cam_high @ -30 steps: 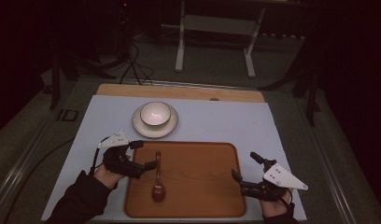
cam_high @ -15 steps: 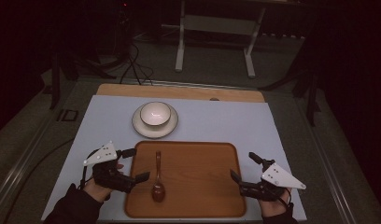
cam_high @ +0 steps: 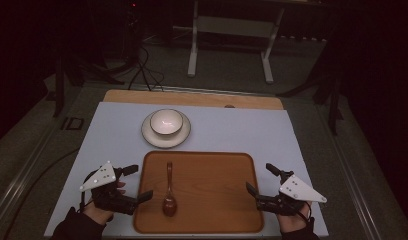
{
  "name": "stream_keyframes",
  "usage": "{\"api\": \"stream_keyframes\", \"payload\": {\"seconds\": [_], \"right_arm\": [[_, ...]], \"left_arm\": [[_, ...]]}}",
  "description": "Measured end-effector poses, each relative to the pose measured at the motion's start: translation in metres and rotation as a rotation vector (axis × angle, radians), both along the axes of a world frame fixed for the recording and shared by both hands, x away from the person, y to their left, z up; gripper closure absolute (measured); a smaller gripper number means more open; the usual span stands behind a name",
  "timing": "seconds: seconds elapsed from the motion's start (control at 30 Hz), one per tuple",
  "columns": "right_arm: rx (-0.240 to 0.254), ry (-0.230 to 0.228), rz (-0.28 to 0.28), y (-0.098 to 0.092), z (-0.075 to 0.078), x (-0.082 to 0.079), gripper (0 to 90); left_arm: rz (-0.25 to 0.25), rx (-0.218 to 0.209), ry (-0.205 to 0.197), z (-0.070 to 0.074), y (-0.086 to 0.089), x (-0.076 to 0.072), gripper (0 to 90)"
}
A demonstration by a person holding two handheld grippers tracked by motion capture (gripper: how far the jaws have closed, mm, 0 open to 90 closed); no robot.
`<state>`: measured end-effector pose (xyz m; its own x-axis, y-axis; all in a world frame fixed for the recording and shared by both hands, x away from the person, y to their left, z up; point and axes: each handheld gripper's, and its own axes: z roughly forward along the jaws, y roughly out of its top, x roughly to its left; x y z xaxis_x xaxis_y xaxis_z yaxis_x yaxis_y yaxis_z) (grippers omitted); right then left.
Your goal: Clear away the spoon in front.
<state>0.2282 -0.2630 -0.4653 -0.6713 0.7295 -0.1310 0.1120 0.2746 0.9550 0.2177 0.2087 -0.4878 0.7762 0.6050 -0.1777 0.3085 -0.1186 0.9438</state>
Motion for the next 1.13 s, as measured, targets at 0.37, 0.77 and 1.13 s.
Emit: {"api": "stream_keyframes", "payload": {"seconds": [0.37,0.77,1.13], "right_arm": [[-0.004,0.017,0.004,-0.002,-0.004,0.002,13.7],[-0.013,0.044,0.008,-0.002,-0.009,0.006,13.7],[-0.013,0.041,0.007,-0.002,-0.009,0.005,13.7]], "left_arm": [[0.000,0.019,-0.030,-0.009,-0.001,-0.005,0.0],[0.060,0.019,-0.072,-0.009,-0.003,-0.002,0.0],[0.077,0.024,-0.057,-0.011,-0.005,0.001,0.0]]}}
